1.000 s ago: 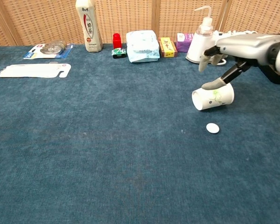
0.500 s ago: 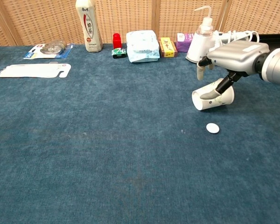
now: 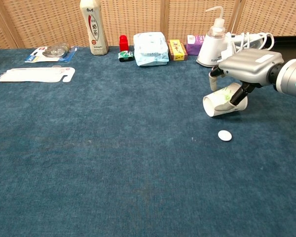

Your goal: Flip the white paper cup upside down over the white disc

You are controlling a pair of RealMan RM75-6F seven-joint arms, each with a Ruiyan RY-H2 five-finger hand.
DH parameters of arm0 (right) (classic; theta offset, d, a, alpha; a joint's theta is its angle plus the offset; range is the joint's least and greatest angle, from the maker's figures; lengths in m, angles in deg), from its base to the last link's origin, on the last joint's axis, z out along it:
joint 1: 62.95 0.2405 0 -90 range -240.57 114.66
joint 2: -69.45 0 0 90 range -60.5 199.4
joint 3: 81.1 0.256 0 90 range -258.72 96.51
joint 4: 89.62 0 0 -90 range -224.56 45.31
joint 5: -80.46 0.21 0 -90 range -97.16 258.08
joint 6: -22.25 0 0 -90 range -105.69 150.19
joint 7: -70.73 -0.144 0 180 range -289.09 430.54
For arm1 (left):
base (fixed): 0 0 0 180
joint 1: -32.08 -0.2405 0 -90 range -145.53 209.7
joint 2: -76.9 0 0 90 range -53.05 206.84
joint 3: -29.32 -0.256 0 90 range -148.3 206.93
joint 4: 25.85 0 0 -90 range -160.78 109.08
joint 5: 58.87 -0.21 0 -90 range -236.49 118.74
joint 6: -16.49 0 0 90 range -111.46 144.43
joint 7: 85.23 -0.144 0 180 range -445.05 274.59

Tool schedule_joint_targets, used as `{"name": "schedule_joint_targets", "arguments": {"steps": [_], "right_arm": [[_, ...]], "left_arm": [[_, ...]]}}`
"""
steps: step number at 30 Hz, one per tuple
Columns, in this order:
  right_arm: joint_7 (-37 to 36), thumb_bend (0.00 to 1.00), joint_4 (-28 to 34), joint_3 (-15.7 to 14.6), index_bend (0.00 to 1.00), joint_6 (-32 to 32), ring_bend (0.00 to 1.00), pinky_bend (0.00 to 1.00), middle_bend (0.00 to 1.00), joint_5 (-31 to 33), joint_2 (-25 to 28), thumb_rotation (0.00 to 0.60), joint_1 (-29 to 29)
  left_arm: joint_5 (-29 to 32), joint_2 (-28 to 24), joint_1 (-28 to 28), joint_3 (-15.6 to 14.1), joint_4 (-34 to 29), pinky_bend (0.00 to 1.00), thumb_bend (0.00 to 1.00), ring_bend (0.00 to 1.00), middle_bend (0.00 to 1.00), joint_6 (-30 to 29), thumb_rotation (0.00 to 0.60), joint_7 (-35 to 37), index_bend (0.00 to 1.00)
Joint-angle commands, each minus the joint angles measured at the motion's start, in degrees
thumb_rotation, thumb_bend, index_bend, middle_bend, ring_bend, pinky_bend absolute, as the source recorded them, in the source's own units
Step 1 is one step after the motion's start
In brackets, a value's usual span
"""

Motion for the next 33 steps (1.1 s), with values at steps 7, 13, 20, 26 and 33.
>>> {"name": "schedule_joint_targets", "arguments": {"steps": [7,13,20,26,33], "right_arm": [[0.6,0.27,-0.9,0.0,0.38,-0.9,0.27,0.17,0.27,-0.7,-0.7,0.376,0.3],[1.0,0.27,-1.7,0.3,0.43,-0.9,0.28,0.17,0.29,-1.2,-1.8,0.467,0.5],[-1.4,0.27,0.0,1.9,0.48,0.8,0.3,0.18,0.31,-0.5,-1.3,0.542,-0.7],[-8.7,0.27,6.0,4.6,0.49,-0.1,0.3,0.18,0.31,3.4,2.2,0.543,-2.7],[-21.4,0.26,16.4,7.7,0.49,-7.5,0.31,0.18,0.31,10.9,9.6,0.544,-4.8]], "left_arm": [[0.3,0.2,-0.2,-0.2,0.5,0.45,0.23,0.35,0.47,0.2,0.6,0.4,0.41],[0.2,0.2,-0.3,-0.2,0.7,0.45,0.23,0.35,0.47,0.2,0.6,0.8,0.41],[0.5,0.1,-0.6,-0.2,1.1,0.45,0.23,0.35,0.47,0.1,0.6,1.6,0.41],[0.3,0.3,-0.4,-0.2,1.3,0.45,0.23,0.35,0.47,0.4,0.6,1.8,0.41],[0.0,0.2,0.1,0.0,0.9,0.45,0.23,0.35,0.47,0.6,0.6,1.4,0.41]]}}
